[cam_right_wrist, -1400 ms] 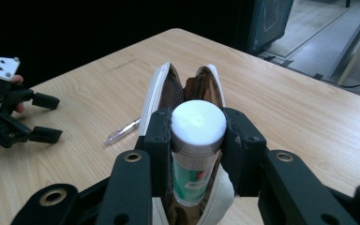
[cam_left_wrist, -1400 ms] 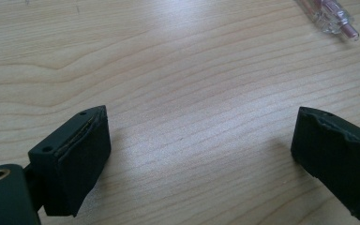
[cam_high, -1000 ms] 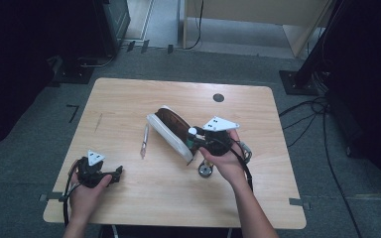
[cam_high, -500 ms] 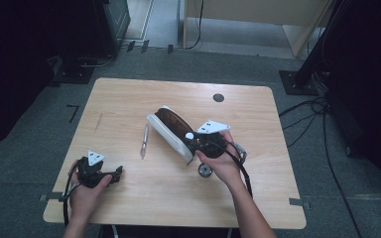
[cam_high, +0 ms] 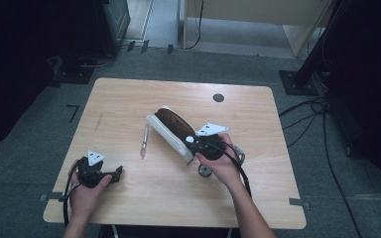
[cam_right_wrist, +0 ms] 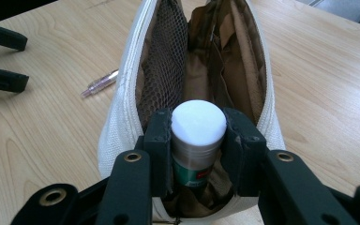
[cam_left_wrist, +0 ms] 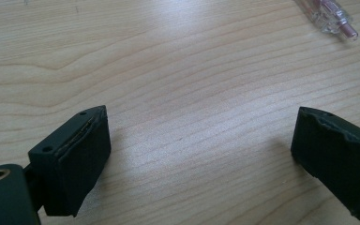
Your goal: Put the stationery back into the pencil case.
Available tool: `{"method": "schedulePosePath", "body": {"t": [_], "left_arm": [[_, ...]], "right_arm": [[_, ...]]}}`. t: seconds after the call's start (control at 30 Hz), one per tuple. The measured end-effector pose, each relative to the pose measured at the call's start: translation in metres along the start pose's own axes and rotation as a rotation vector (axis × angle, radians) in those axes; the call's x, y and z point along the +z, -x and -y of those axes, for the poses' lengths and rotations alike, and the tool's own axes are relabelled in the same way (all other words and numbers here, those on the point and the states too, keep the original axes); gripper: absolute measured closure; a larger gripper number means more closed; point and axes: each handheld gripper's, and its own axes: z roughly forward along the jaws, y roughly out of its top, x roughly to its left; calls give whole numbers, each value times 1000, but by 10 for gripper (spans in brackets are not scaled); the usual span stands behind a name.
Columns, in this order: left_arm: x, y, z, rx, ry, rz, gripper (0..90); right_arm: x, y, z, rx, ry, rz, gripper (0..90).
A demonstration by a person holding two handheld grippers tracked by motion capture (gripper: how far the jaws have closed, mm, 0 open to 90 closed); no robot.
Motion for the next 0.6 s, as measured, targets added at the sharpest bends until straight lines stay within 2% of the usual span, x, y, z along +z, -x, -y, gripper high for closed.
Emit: {"method": "schedulePosePath", "body": {"t": [0.23, 0.47, 0.53, 0.6], "left_arm": [[0, 0, 0, -1, 1, 0, 53], [0, 0, 0, 0, 0, 0, 52], [0, 0, 0, 0, 0, -1, 53], [0, 0, 0, -2, 1, 0, 52]], "right_arm": [[3, -1, 3, -15, -8, 6, 655], [4, 1, 3, -3, -11, -2, 653], [4, 1, 2, -5, -11, -9, 636], [1, 0, 1, -3, 1, -22, 582]]}}
